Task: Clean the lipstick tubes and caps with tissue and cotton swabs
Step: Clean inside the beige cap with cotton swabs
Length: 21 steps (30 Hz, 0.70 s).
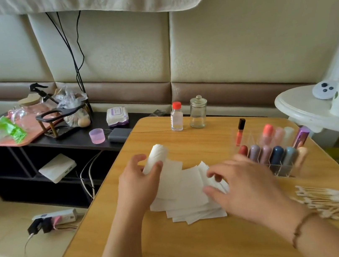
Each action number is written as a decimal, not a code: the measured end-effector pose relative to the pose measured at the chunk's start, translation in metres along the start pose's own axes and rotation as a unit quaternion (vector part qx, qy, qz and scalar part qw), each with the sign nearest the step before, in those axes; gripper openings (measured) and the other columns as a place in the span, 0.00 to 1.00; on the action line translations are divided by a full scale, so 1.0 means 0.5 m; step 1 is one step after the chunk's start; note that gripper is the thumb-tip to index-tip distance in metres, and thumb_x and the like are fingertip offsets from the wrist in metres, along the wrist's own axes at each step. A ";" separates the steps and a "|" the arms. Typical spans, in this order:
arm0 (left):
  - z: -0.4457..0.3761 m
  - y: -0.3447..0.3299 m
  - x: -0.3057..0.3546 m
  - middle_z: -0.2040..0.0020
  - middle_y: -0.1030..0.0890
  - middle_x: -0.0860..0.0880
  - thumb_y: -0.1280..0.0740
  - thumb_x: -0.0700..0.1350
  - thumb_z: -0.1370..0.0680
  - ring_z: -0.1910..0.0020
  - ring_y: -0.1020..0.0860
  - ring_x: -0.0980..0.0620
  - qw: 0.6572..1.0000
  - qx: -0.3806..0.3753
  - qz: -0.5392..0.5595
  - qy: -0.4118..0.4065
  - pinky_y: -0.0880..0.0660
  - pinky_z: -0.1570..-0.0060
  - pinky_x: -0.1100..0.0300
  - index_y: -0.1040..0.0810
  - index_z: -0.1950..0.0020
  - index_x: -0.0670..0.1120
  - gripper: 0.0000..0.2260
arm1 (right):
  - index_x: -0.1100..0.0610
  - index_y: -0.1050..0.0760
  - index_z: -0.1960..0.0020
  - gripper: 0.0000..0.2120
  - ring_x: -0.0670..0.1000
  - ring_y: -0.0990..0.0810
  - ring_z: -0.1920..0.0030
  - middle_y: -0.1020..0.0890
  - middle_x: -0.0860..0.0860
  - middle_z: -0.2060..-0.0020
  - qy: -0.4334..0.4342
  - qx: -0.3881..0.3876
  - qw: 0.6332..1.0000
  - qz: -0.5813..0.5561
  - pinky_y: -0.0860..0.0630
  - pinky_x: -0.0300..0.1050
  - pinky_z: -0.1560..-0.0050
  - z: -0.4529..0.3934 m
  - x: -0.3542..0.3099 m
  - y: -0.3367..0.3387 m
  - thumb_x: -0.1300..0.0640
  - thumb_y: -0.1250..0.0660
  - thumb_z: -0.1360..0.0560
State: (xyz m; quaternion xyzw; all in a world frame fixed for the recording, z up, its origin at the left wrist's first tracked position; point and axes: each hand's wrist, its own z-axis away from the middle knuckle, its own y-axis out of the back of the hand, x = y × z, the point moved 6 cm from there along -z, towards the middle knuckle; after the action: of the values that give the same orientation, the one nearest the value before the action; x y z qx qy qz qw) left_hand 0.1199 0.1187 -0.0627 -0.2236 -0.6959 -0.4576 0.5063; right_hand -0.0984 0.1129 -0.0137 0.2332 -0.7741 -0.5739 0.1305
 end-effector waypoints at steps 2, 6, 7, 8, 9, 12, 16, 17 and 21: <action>0.000 0.005 -0.004 0.50 0.21 0.53 0.32 0.54 0.24 0.55 0.21 0.53 0.999 0.008 0.034 0.008 0.21 0.59 0.52 0.29 0.33 0.53 0.20 | 0.42 0.24 0.41 0.22 0.45 0.23 0.46 0.18 0.39 0.51 -0.057 -0.081 0.994 -0.041 0.27 0.43 0.54 -0.023 -0.016 -0.037 0.29 0.40 0.26; 0.005 0.005 -0.008 0.49 0.23 0.54 0.30 0.52 0.25 0.53 0.21 0.53 0.997 0.013 0.072 0.014 0.21 0.58 0.52 0.29 0.34 0.55 0.21 | 0.43 0.28 0.37 0.21 0.46 0.19 0.47 0.17 0.41 0.50 -0.133 -0.101 0.981 -0.102 0.27 0.42 0.57 -0.039 -0.015 -0.072 0.36 0.33 0.26; 0.004 0.006 -0.007 0.48 0.23 0.54 0.30 0.51 0.25 0.53 0.21 0.54 0.997 0.018 0.078 0.012 0.21 0.58 0.52 0.29 0.34 0.55 0.20 | 0.43 0.28 0.37 0.19 0.45 0.19 0.49 0.17 0.40 0.52 -0.143 -0.098 0.977 -0.121 0.26 0.42 0.57 -0.039 -0.013 -0.074 0.40 0.31 0.25; 0.005 0.008 -0.004 0.48 0.23 0.54 0.30 0.51 0.25 0.54 0.21 0.54 0.996 0.026 0.084 0.008 0.21 0.59 0.54 0.28 0.35 0.55 0.20 | 0.42 0.27 0.39 0.16 0.43 0.19 0.53 0.18 0.40 0.56 -0.149 -0.082 0.974 -0.151 0.25 0.42 0.58 -0.040 -0.012 -0.072 0.44 0.30 0.25; 0.005 0.011 0.000 0.48 0.23 0.54 0.30 0.50 0.25 0.55 0.21 0.55 0.995 0.034 0.092 0.002 0.23 0.62 0.57 0.27 0.36 0.55 0.18 | 0.42 0.26 0.41 0.13 0.41 0.20 0.57 0.18 0.40 0.59 -0.151 -0.056 0.970 -0.185 0.24 0.42 0.59 -0.039 -0.011 -0.061 0.48 0.30 0.25; 0.011 0.003 0.016 0.47 0.21 0.54 0.29 0.49 0.25 0.56 0.20 0.58 0.990 0.027 0.136 -0.022 0.27 0.66 0.65 0.25 0.39 0.56 0.15 | 0.45 0.23 0.44 0.12 0.41 0.21 0.65 0.19 0.43 0.66 -0.146 0.052 0.947 -0.281 0.22 0.47 0.51 -0.024 0.017 -0.007 0.56 0.29 0.25; 0.033 -0.049 0.043 0.47 0.22 0.56 0.28 0.53 0.27 0.56 0.20 0.58 0.992 -0.052 0.092 -0.073 0.22 0.62 0.60 0.27 0.38 0.58 0.19 | 0.43 0.27 0.45 0.14 0.39 0.20 0.54 0.15 0.47 0.66 -0.178 0.138 0.906 -0.357 0.29 0.44 0.39 0.028 0.106 0.060 0.60 0.32 0.23; 0.038 -0.064 0.046 0.47 0.23 0.57 0.28 0.53 0.26 0.55 0.21 0.59 0.993 -0.062 0.049 -0.088 0.22 0.61 0.61 0.28 0.37 0.59 0.19 | 0.42 0.28 0.44 0.14 0.41 0.19 0.50 0.15 0.46 0.65 -0.195 0.138 0.900 -0.364 0.27 0.50 0.42 0.042 0.128 0.066 0.60 0.32 0.23; 0.051 -0.096 0.046 0.45 0.26 0.60 0.29 0.53 0.27 0.48 0.27 0.57 0.972 -0.056 -0.165 -0.159 0.32 0.54 0.63 0.30 0.34 0.58 0.22 | 0.47 0.24 0.45 0.15 0.56 0.18 0.57 0.16 0.52 0.67 -0.243 0.118 0.889 -0.369 0.23 0.53 0.55 0.095 0.185 0.068 0.65 0.32 0.24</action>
State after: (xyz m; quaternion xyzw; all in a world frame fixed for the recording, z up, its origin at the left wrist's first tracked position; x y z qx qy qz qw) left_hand 0.0612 0.1140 -0.0629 -0.2037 -0.7678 -0.5320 0.2933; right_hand -0.2075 0.1129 -0.0020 0.3690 -0.7017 -0.5240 -0.3113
